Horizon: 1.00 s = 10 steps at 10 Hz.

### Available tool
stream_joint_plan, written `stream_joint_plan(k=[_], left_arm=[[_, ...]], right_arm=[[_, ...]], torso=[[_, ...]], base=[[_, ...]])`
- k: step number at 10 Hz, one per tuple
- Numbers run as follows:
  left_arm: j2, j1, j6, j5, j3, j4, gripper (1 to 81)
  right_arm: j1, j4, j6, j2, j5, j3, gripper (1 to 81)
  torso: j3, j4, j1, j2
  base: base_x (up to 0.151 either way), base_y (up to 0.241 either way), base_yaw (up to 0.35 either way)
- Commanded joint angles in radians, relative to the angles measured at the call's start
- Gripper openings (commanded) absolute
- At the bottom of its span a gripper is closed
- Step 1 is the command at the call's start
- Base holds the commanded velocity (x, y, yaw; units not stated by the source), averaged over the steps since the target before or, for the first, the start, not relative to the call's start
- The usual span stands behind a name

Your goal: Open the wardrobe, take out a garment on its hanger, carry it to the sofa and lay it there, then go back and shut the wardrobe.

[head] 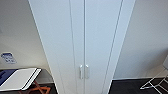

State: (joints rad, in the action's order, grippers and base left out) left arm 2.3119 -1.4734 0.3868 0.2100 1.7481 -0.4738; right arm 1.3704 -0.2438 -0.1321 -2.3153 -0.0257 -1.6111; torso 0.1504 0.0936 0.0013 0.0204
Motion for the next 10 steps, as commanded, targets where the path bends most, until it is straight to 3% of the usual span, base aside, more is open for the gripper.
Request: stream_joint_plan(k=[1, 4, 7, 10], left_arm=[[-0.175, 0.164, -0.016, -0.026, -0.22, -0.043, 81.1], [-0.281, 0.282, -0.014, -0.024, -0.35, -0.086, 81.1], [-0.337, 0.42, -0.013, -0.015, -0.397, -0.155, 81.1], [-0.377, 0.575, -0.003, -0.032, -0.432, -0.138, 81.1]], right_arm=[[-0.205, -0.011, -0.004, 0.156, 0.035, 0.215, 81.1], [-0.326, -0.012, 0.002, 0.232, 0.04, 0.347, 81.1], [-0.504, -0.003, -0.003, 0.261, 0.056, 0.432, 81.1], [-0.693, 0.02, -0.009, 0.261, 0.164, 0.501, 81.1]], torso=[[0.0, 0.0, 0.0, 0.0], [0.0, 0.0, 0.001, 0.0], [0.001, 0.0, 0.001, -0.001], [0.002, 0.0, 0.002, -0.001]], base=[[0.0, 0.0, 0.0], [0.0, 0.0, 0.0], [0.0, 0.0, 0.0], [0.0, 0.0, 0.0]])
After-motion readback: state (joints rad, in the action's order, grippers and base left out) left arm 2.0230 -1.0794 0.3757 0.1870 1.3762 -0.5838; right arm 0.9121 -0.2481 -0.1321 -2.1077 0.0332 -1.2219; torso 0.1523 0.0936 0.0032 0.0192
